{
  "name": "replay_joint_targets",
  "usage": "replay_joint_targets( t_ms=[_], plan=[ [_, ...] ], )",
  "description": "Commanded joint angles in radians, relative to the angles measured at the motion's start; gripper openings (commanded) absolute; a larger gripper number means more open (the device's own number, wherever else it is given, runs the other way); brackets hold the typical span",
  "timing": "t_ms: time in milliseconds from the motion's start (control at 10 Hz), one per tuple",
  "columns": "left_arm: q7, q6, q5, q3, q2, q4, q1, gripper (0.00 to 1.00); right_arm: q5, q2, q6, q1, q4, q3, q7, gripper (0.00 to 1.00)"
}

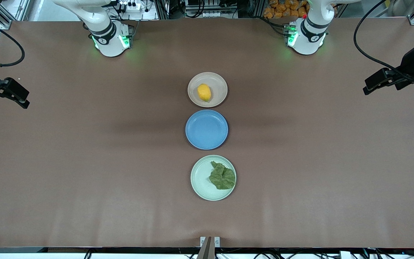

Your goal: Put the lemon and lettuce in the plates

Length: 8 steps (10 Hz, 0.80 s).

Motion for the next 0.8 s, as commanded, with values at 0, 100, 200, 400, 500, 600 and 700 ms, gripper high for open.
replay_joint_targets(
  t_ms=[0, 100, 200, 400, 500, 600, 700],
  plan=[
    [0.020, -0.009, 0.016, 0.002, -0.012, 0.000, 0.000, 1.00, 0.048, -0.004, -0.008, -0.003, 0.003, -0.003, -0.056, 1.00],
    [0.020, -0.009, 0.016, 0.002, -0.012, 0.000, 0.000, 1.00, 0.052, -0.004, -0.008, -0.006, 0.003, -0.003, -0.108, 1.00],
    [0.019, -0.009, 0.018, 0.002, -0.012, 0.000, 0.002, 1.00, 0.050, -0.005, -0.011, -0.003, 0.003, -0.003, -0.126, 1.00],
    [0.019, -0.009, 0.019, 0.002, -0.012, 0.000, -0.004, 1.00, 0.050, -0.005, -0.016, 0.000, 0.003, -0.002, -0.127, 1.00],
    [0.019, -0.009, 0.033, 0.002, -0.012, 0.000, -0.007, 1.00, 0.052, -0.005, -0.016, 0.000, 0.003, -0.002, -0.130, 1.00],
    [0.025, -0.009, 0.044, 0.002, -0.012, 0.000, -0.007, 1.00, 0.052, -0.005, -0.016, 0.005, 0.001, -0.002, -0.130, 1.00],
    [0.028, -0.007, 0.062, 0.002, -0.012, 0.000, -0.009, 1.00, 0.052, -0.005, -0.016, 0.003, 0.001, 0.004, -0.130, 1.00]
  ],
)
